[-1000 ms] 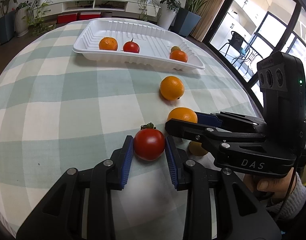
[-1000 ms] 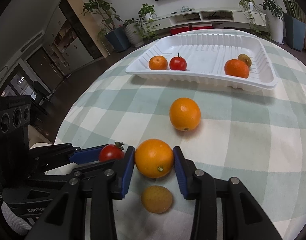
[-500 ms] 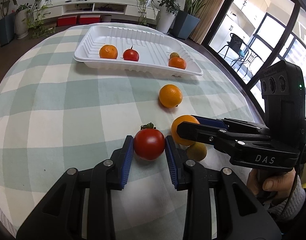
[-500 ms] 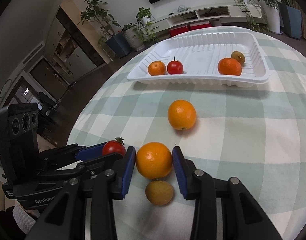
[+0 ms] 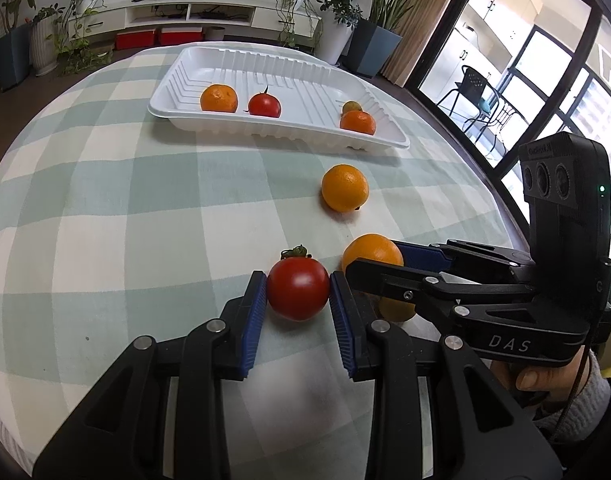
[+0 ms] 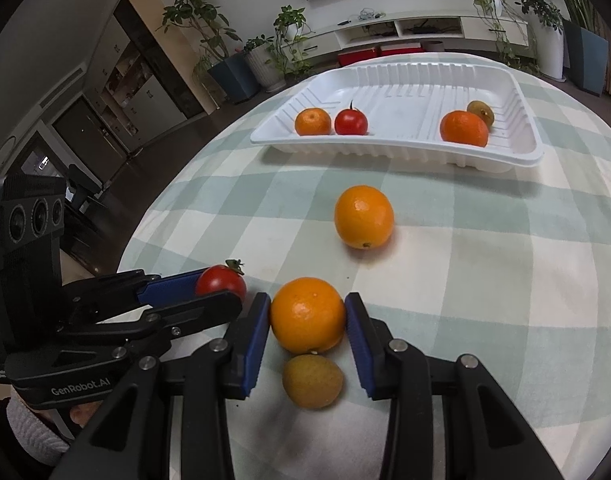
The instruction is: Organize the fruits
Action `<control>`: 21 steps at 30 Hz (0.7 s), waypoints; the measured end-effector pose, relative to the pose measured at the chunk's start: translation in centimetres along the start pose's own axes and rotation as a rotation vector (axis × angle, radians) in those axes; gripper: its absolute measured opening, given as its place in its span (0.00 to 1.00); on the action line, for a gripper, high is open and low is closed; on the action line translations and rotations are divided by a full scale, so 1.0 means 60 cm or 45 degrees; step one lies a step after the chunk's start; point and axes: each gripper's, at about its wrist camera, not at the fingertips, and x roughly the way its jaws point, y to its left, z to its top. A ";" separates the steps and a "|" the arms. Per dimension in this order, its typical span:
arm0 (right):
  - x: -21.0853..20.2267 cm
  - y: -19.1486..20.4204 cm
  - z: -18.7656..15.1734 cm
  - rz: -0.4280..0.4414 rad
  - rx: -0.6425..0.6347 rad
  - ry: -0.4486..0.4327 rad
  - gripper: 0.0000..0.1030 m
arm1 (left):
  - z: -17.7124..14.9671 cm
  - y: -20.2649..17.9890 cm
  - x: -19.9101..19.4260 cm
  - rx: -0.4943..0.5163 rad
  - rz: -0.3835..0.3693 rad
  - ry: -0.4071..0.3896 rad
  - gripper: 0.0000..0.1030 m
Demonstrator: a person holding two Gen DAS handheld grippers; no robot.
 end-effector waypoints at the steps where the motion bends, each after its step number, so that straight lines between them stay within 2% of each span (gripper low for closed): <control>1: -0.001 0.000 0.000 0.000 -0.001 -0.001 0.40 | 0.000 0.000 0.000 -0.001 -0.001 -0.001 0.29; 9: 0.004 0.004 -0.004 0.007 -0.008 0.013 0.40 | 0.000 0.001 -0.001 -0.003 -0.001 0.001 0.29; 21: -0.009 -0.018 0.005 0.116 0.117 -0.016 0.39 | 0.014 -0.001 -0.003 0.006 -0.006 -0.011 0.29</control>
